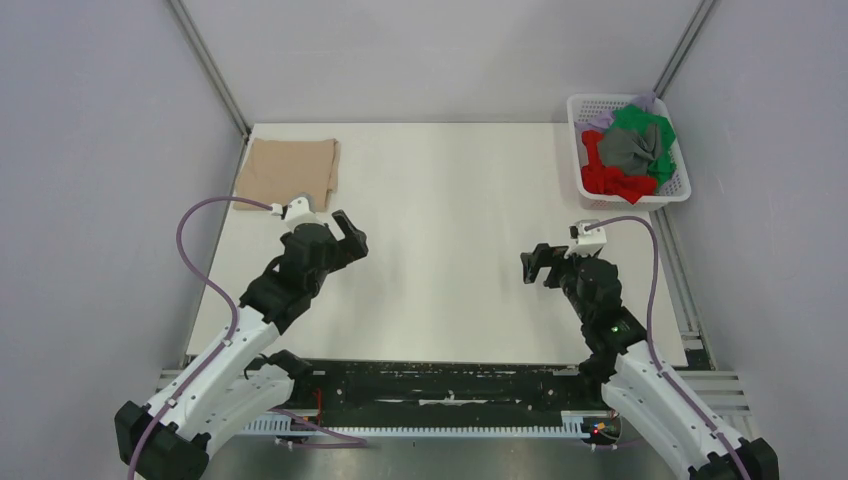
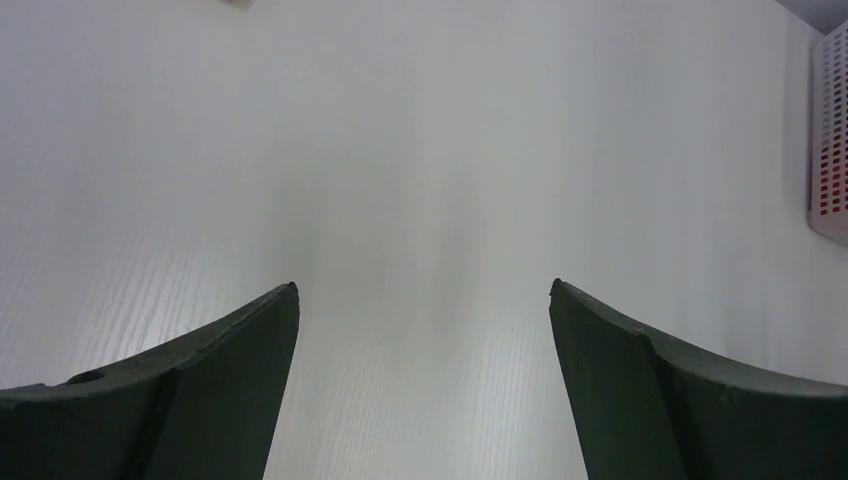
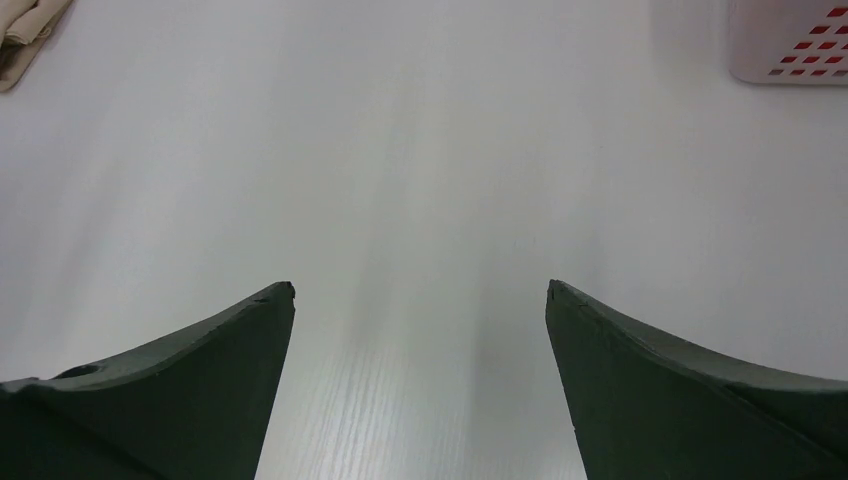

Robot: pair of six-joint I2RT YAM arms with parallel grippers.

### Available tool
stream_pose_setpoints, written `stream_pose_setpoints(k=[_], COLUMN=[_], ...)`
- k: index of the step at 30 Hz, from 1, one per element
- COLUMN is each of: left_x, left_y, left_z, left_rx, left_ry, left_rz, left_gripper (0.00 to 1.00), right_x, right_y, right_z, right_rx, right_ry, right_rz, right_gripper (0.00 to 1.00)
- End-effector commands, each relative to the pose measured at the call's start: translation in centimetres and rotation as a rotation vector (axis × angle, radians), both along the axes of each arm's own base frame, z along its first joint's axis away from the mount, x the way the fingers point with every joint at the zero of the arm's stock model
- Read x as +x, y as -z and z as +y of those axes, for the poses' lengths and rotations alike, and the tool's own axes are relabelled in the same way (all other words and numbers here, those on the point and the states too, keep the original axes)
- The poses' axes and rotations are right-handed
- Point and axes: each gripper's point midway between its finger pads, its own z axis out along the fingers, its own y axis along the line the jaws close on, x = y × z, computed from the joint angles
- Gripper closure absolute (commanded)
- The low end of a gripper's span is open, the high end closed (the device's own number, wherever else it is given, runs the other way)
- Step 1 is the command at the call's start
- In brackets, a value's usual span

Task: Fold and stack the t-shirts
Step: Grab crumpled tshirt from bin with the right arm

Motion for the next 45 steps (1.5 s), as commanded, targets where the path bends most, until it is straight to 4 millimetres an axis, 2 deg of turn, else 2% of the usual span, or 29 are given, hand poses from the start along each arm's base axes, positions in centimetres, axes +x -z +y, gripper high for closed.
stream_pose_setpoints(k=[1, 4, 7, 13, 18, 21, 24, 28, 32, 38, 42, 45], left_x=[0.6, 0.8, 1.0, 1.4, 1.7, 1.8, 1.9, 2.0, 2.1, 2.1, 2.3, 2.3], left_y=[-2.3, -2.5, -2.5, -2.3, -1.8, -1.7, -1.5, -1.5, -1.5, -1.1, -1.0, -0.8], left_z=[-0.6, -0.8, -0.4, 0.0, 0.5, 0.6, 0.5, 0.6, 0.6, 0.8, 0.9, 0.9], left_rx=[-0.052, -0.059, -0.048, -0.020, 0.011, 0.018, 0.026, 0.040, 0.043, 0.055, 0.062, 0.069], left_ry=[-0.001, 0.007, -0.012, -0.030, -0.060, -0.059, -0.055, -0.058, -0.060, -0.070, -0.078, -0.080], left_rz=[-0.062, -0.072, -0.077, -0.079, -0.069, -0.068, -0.067, -0.064, -0.061, -0.052, -0.047, -0.035], left_gripper=[0.00, 0.00, 0.00, 0.00, 0.00, 0.00, 0.00, 0.00, 0.00, 0.00, 0.00, 0.00], right_x=[1.5, 2.6, 4.4, 10.4, 15.5, 18.2, 19.9, 20.9, 22.3, 24.4, 25.6, 26.1], right_y=[-4.2, -4.6, -4.9, -8.7, -9.7, -10.3, -10.1, -9.4, -8.5, -5.7, -4.5, -4.0], right_z=[0.1, -0.3, -1.6, -3.7, -6.3, -9.0, -12.2, -16.9, -20.1, -22.3, -22.8, -22.5], right_rx=[0.005, -0.009, -0.045, -0.189, -0.225, -0.213, -0.212, -0.215, -0.184, -0.143, -0.145, -0.135], right_ry=[0.011, 0.050, 0.153, 0.295, 0.388, 0.432, 0.495, 0.577, 0.625, 0.617, 0.607, 0.582], right_rz=[-0.110, -0.132, -0.110, -0.017, 0.074, 0.131, 0.191, 0.237, 0.258, 0.309, 0.324, 0.326], right_gripper=[0.02, 0.02, 0.01, 0.01, 0.01, 0.01, 0.01, 0.02, 0.01, 0.12, 0.19, 0.24])
